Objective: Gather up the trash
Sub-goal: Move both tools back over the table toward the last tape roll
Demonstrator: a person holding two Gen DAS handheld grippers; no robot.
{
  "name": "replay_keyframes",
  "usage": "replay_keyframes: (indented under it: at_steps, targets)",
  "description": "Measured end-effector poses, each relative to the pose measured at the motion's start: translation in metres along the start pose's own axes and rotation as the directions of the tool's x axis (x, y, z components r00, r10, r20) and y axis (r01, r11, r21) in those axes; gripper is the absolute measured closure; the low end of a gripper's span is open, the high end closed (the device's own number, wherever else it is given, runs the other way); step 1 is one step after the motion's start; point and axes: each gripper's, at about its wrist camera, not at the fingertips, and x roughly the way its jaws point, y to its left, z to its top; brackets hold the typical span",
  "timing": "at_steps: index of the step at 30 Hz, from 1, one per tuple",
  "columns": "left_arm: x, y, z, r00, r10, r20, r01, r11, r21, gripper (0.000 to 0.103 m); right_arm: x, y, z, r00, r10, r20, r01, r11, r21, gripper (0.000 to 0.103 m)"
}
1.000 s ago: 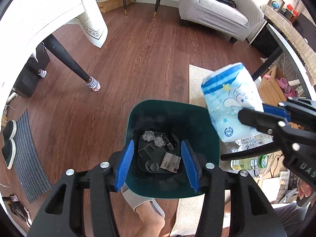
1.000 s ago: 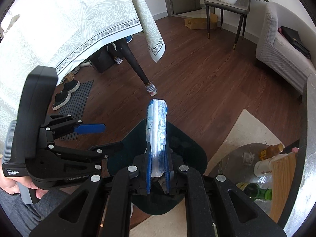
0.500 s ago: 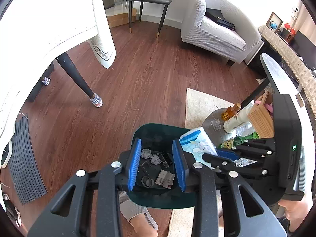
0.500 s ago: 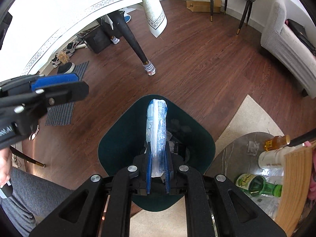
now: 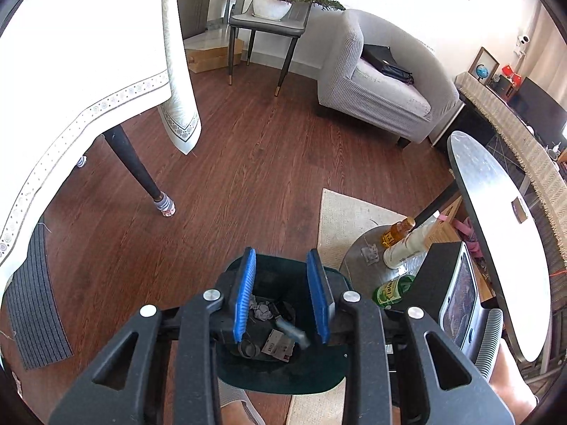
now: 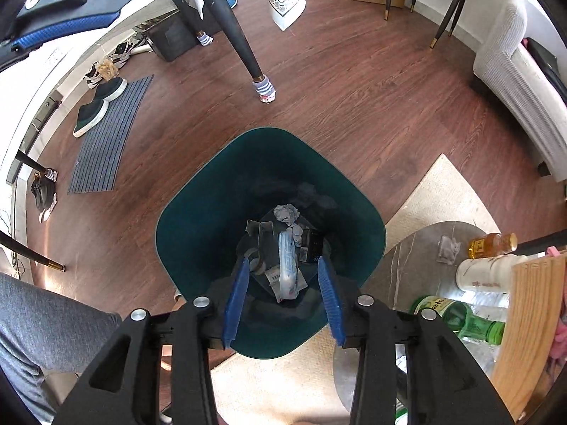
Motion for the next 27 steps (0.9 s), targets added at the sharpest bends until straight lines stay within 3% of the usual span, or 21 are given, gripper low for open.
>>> replay_keyframes:
  at_steps: [13,27]
  targets:
    - [-0.018,-0.011,0.019,0.997,-0.029,0.076,0.032,0.999,-0.040,0.072,-0.037,0.003,-0.005,0.995,0.019,0.101,-0.017,1.000,-0.023,0.062]
    - [-0.026,-0.046,0.032,0.990,-0.053,0.134,0.058,0.998,-0.033,0.071,-0.111,-0.018,-0.020,0.960,0.010,0.280,-0.012,1.000,0.004,0.062]
